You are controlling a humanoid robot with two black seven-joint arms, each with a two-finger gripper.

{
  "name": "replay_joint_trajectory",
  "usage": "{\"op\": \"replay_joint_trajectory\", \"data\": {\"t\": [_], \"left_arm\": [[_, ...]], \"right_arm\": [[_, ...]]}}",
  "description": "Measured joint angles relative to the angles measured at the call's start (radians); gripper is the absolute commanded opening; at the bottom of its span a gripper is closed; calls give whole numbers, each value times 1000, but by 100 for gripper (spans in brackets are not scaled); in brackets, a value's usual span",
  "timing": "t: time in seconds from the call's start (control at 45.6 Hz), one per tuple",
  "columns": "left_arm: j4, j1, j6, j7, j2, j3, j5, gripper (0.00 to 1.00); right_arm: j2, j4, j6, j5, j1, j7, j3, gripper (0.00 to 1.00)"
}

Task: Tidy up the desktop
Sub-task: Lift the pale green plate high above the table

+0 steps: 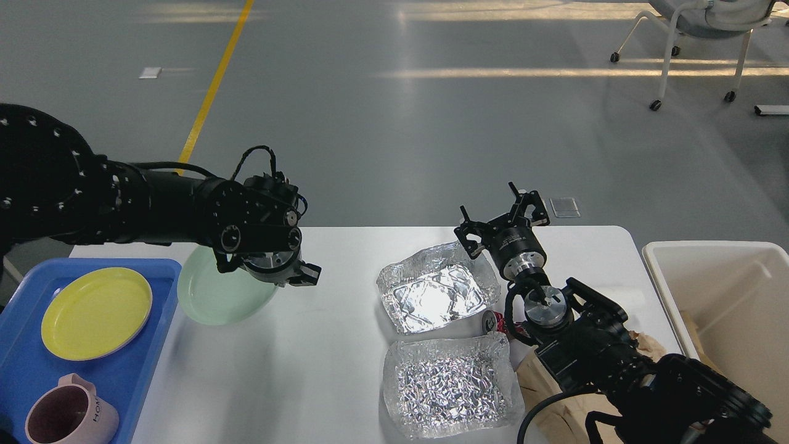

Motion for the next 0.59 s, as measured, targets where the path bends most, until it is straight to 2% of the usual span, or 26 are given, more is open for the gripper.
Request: {"op": "replay_joint_trajectory", "data": {"t": [0.197,0.263,0.482,0.592], "left_arm": [[-3,-196,-381,-35,98,11,-39,0],[-4,-261,-450,-46,133,20,-66,0],[2,-478,-484,-79,214,120,-138,0],[18,-570,-484,-118,240,177,-151,0]], "right_arm": [[0,0,0,0,0,0,0,100],[0,0,0,0,0,0,0,100],[0,0,0,0,0,0,0,100],[0,0,0,0,0,0,0,100]]}}
